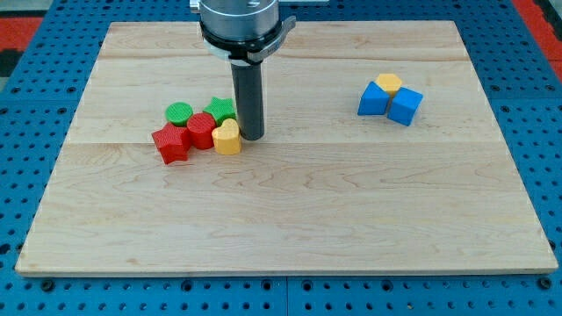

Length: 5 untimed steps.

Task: Move the blue cube diagonally bottom right to the yellow heart

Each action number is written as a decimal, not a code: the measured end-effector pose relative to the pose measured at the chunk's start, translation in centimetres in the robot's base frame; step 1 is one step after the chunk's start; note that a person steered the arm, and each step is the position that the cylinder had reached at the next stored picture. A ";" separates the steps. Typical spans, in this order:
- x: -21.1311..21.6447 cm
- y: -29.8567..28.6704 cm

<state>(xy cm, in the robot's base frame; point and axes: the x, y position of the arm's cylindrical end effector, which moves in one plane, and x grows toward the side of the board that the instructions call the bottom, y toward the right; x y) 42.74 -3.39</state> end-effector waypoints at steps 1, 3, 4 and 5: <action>-0.5 10.7; 0.1 32.6; -3.0 28.3; -2.8 22.7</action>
<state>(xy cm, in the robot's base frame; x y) 39.93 19.34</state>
